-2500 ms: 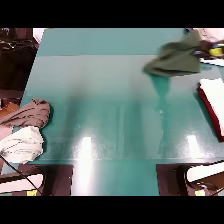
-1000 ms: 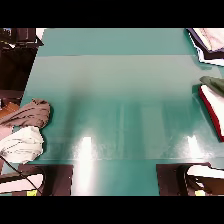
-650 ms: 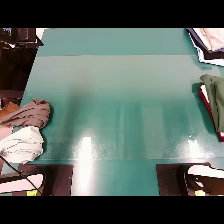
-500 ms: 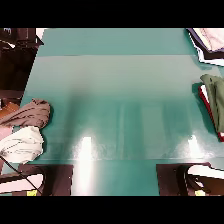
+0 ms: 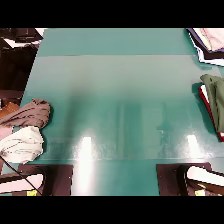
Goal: Fold the shirts.
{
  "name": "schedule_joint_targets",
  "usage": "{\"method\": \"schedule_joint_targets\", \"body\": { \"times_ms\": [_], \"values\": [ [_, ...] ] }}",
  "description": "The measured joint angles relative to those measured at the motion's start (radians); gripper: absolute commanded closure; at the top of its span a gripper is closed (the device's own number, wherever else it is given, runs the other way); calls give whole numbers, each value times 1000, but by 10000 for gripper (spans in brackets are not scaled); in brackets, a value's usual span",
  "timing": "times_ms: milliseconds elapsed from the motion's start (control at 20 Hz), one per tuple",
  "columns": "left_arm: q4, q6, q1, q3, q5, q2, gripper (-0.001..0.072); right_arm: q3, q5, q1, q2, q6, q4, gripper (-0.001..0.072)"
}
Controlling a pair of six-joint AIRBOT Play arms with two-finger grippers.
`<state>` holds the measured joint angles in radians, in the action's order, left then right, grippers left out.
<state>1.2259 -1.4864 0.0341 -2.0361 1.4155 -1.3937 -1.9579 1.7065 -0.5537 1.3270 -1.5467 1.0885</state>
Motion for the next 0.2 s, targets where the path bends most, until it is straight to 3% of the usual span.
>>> {"method": "schedule_joint_targets", "body": {
  "times_ms": [200],
  "values": [
    [0,0,0,0,-26,0,682,0,-14,143,-19,2,-14,694]
  ]
}}
